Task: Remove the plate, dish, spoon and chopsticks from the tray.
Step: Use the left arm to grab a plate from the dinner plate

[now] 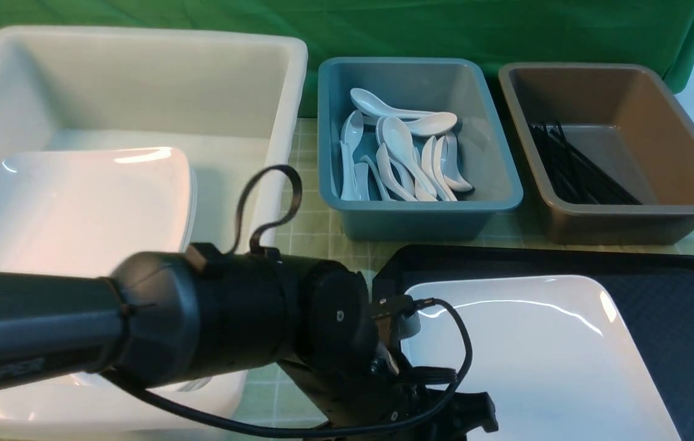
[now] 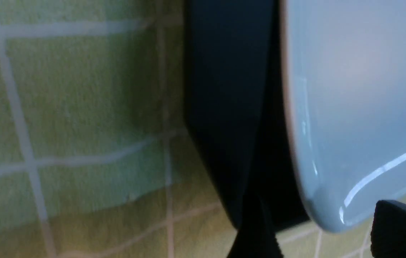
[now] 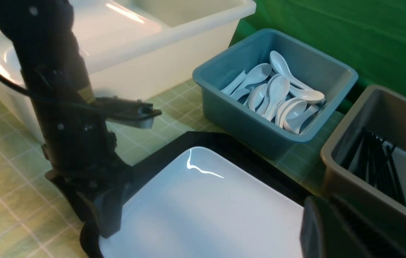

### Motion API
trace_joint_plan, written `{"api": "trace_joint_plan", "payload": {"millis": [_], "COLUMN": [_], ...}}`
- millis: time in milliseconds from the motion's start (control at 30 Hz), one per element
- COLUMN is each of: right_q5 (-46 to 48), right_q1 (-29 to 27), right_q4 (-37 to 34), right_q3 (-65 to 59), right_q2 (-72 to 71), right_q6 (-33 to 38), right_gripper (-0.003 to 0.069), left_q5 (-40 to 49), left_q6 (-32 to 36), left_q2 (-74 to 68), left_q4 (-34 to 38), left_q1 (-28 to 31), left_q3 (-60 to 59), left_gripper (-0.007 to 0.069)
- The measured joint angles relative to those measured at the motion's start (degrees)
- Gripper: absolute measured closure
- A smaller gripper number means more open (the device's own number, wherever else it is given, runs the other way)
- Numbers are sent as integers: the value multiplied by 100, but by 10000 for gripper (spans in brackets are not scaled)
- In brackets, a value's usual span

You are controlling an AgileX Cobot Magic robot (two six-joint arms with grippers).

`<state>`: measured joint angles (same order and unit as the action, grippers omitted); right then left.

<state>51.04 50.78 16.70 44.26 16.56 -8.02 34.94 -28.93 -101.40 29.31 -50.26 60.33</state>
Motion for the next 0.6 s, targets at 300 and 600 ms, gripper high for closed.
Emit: {"api": "trace_joint_plan", "payload": {"millis": [300, 600], "right_q5": [0, 0], "right_q1": [0, 0], "right_q4": [0, 0], "right_q3": [0, 0], "right_q2": [0, 0], "right_q6": [0, 0], "right_gripper": [649, 645], "left_q5": [-580, -1345], "left_q6": [-22, -15], "left_q2": [-302, -513], "left_q4": [313, 537], "left_q1": [-2, -72], "left_q3": [29, 29], "left_gripper": [232, 232]}}
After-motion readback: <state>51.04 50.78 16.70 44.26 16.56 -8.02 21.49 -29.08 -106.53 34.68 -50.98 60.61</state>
